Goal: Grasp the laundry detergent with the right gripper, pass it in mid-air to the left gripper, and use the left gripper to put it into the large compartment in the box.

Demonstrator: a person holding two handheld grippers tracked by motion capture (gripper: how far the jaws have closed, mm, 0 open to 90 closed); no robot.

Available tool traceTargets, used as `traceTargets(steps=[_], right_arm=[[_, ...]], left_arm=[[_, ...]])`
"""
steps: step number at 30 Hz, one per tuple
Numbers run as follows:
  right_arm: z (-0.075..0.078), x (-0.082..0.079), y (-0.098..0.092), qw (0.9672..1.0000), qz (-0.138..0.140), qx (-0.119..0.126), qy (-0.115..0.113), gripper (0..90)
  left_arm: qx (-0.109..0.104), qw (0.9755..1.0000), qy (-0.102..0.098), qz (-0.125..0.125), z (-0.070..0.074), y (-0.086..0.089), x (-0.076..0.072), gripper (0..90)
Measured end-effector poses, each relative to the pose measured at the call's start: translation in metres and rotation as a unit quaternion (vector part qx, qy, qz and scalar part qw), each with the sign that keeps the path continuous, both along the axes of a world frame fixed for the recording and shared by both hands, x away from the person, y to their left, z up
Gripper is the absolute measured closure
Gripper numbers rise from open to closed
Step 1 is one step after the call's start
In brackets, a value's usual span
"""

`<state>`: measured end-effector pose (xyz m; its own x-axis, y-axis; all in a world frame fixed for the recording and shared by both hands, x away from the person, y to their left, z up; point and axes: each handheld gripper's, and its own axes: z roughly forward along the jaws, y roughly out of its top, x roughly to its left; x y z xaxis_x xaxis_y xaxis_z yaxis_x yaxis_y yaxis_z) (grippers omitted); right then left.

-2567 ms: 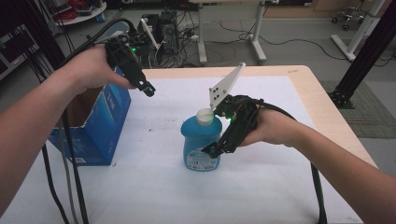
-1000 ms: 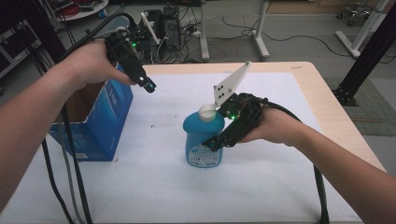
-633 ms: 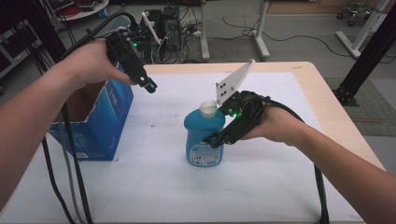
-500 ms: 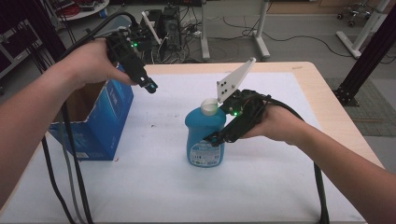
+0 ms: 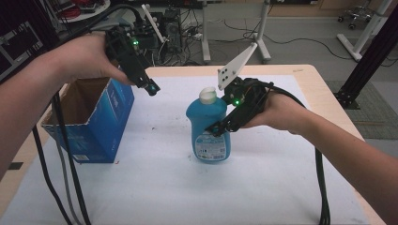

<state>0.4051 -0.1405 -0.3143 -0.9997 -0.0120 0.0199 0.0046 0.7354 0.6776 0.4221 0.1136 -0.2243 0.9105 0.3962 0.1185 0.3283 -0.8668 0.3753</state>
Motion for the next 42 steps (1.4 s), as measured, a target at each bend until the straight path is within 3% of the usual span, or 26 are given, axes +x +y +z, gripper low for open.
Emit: traceTargets(steps=[6, 13, 17, 20, 26, 36, 42], right_arm=[[0.017, 0.007, 0.005, 1.0, -0.001, 0.006, -0.005, 45.6], [0.035, 0.013, 0.013, 0.9999, 0.003, 0.013, -0.009, 45.7], [0.041, 0.013, 0.017, 0.9998, 0.007, 0.016, -0.01, 45.7], [0.045, 0.013, 0.02, 0.9997, 0.012, 0.021, -0.011, 45.7], [0.053, 0.012, 0.025, 0.9993, 0.023, 0.025, -0.018, 45.7], [0.059, 0.009, 0.029, 0.9991, 0.028, 0.025, -0.017, 45.7], [0.06, 0.01, 0.029, 0.999, 0.03, 0.029, -0.018, 45.7]], left_arm=[[-0.015, 0.9989, 0.003, -0.045, 0.021, -0.011, -0.01, 16.4], [-0.019, 0.9946, 0.012, -0.102, 0.041, -0.026, -0.02, 16.5], [-0.013, 0.9924, 0.015, -0.121, 0.045, -0.035, -0.022, 16.5], [-0.021, 0.9918, 0.022, -0.124, 0.044, -0.041, -0.022, 16.5], [-0.013, 0.9898, 0.028, -0.139, 0.039, -0.052, -0.021, 16.5], [-0.019, 0.9889, 0.027, -0.145, 0.035, -0.064, -0.021, 16.5], [-0.028, 0.9887, 0.039, -0.142, 0.031, -0.068, -0.019, 16.9]])
